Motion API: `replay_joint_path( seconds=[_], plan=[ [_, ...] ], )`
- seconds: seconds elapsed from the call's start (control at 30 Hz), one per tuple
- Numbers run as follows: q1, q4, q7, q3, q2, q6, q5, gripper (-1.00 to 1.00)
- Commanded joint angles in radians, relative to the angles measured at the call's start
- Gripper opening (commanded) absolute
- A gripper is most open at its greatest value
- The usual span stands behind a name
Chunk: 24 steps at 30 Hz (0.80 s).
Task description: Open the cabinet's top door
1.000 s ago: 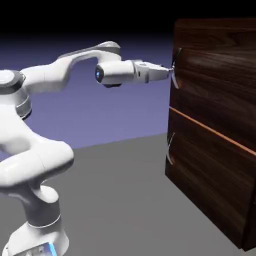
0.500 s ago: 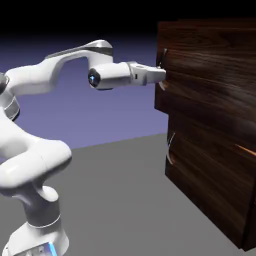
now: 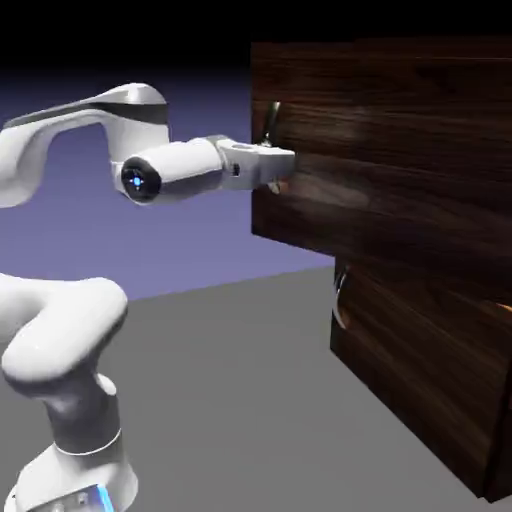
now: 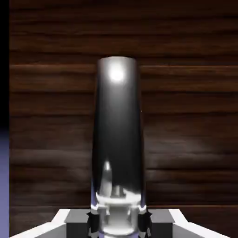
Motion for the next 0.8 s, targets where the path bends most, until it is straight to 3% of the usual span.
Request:
replay_joint_path(
  seconds=[0.0, 0.4, 0.77],
  plan=[
    [0.007, -0.014, 0.0, -0.036, -0.009, -0.023, -0.033, -1.0],
    [0.012, -0.071, -0.022, -0.471, -0.033, -0.313, -0.436, -1.0],
    [0.037, 0.047, -0.094, -0.87, 0.129, -0.599, -0.797, -1.0]
  ],
)
